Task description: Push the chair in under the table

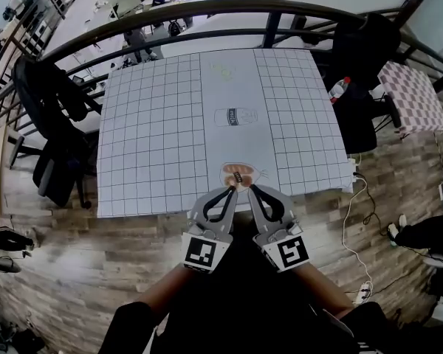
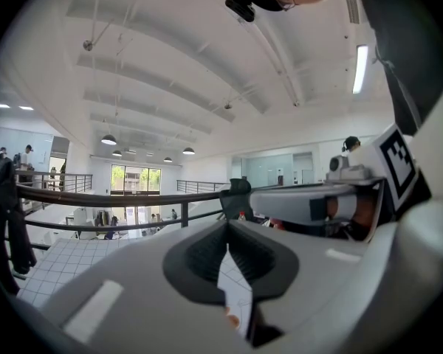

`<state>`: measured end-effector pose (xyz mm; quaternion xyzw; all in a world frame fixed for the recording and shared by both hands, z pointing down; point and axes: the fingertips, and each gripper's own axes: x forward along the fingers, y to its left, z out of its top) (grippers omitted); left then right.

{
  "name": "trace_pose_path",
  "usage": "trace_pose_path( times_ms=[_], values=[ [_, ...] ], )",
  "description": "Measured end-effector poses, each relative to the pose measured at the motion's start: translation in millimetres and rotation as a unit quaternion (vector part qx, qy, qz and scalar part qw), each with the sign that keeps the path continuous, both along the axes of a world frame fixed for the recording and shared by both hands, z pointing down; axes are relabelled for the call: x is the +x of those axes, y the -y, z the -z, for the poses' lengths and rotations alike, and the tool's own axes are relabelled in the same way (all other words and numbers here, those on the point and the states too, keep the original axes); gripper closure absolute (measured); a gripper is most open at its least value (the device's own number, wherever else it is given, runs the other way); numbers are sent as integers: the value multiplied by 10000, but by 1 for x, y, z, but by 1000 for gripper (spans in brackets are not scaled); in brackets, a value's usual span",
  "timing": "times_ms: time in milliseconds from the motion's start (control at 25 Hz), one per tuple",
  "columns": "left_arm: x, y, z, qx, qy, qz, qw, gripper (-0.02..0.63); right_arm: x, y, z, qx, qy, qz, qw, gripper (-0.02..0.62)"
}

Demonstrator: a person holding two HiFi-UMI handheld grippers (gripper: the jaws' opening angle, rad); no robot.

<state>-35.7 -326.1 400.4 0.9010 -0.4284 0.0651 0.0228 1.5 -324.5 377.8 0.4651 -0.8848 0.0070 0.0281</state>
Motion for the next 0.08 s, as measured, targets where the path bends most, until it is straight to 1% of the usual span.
trace_pose_path(
  times_ms=[80],
  values=[
    [-4,15,6,-101,-37,-30,9999,595,-5,15,7,-62,-35,-18,10000,597]
  ],
)
